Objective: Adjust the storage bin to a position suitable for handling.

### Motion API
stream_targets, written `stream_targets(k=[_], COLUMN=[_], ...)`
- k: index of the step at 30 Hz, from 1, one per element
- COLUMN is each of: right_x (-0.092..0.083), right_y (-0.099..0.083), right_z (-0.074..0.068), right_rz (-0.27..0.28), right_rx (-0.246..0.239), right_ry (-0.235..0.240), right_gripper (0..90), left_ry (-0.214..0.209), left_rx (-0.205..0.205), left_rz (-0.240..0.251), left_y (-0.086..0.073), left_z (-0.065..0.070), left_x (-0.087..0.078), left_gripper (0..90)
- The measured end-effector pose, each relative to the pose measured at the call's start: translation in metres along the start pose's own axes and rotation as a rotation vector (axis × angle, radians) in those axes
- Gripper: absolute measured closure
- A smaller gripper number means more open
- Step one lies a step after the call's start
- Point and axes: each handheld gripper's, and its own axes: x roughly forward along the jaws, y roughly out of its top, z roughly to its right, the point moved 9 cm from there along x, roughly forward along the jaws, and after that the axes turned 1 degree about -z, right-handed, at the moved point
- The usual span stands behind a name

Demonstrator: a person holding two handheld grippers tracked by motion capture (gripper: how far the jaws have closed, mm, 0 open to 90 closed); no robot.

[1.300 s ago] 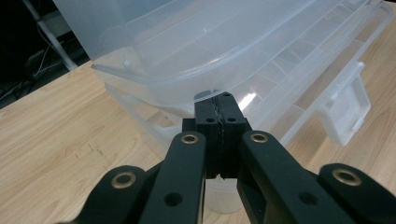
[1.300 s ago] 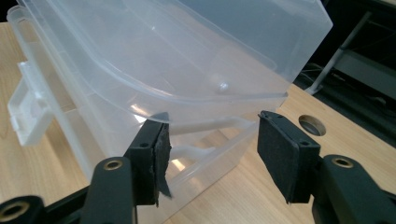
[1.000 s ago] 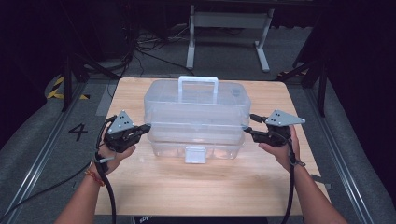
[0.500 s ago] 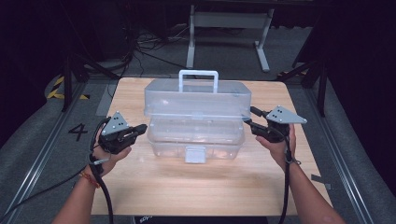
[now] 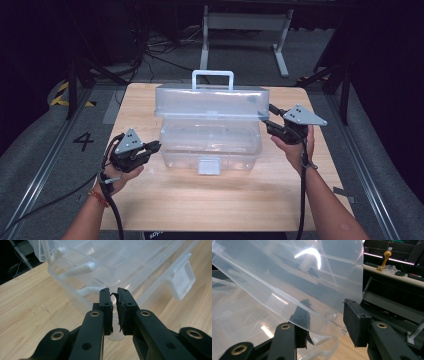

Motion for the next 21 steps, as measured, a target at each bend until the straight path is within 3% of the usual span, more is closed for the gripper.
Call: stream_targets(k=[21], right_x=[0.016], right_y=[0.022], right_z=[0.021], right_rz=[0.004], right_rx=[0.005], right_ry=[-0.051], right_gripper=[64.4], left_ry=[-0.019], left_rx=[-0.018], left_rz=[-0.017], left_y=[-0.012], left_z=[0.001], left_x=[0.008], left_gripper=[79.6])
